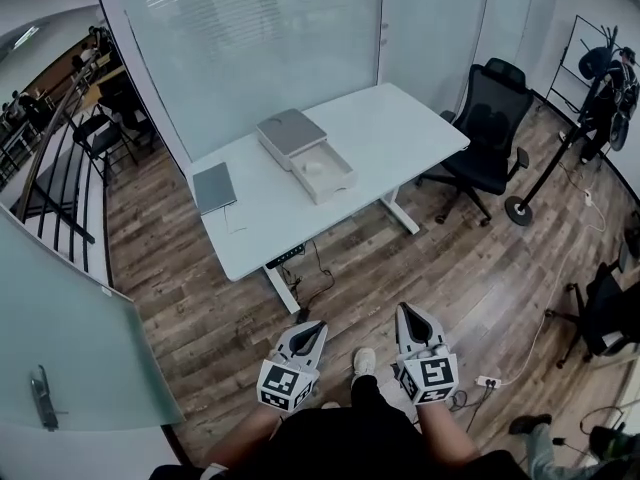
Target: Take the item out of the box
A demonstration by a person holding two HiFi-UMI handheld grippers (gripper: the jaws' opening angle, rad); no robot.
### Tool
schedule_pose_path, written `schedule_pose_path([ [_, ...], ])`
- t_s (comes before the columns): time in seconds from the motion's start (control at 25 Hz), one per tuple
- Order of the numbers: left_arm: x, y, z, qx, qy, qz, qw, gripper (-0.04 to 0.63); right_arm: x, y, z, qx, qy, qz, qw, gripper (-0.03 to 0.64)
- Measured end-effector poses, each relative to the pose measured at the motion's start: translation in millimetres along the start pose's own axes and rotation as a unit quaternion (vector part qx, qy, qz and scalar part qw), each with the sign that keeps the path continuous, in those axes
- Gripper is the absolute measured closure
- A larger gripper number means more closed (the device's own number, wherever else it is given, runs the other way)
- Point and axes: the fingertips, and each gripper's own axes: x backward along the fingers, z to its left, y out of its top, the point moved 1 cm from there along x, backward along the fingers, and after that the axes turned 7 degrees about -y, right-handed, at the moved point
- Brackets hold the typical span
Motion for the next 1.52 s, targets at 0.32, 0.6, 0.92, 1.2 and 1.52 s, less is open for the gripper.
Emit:
schedule_pose_path([
  [0.32,-50,24,39,-0.015,0.037,0.003,0.9992,0.583,-65,8,-37,-0.013,0.018,-0.009,1.0,0.612],
  [0.6,-101,57,57,-0.02,0.043,-0.012,0.9988,0.584,-107,34,-77,-0.007,0.023,-0.037,0.999,0.612],
  [0.92,-146,67,80,-0.007,0.059,-0.013,0.9982,0.583,-153,29,-109,-0.009,0.048,-0.022,0.999,0.612],
  [1.2,-173,72,103,-0.003,0.085,-0.016,0.9962,0.583,-195,22,-120,-0.008,0.084,-0.005,0.996,0.612],
  [1.52,-178,72,136,0.006,0.122,-0.011,0.9924,0.584,-235,20,-101,0.002,0.136,0.009,0.991,0.612],
])
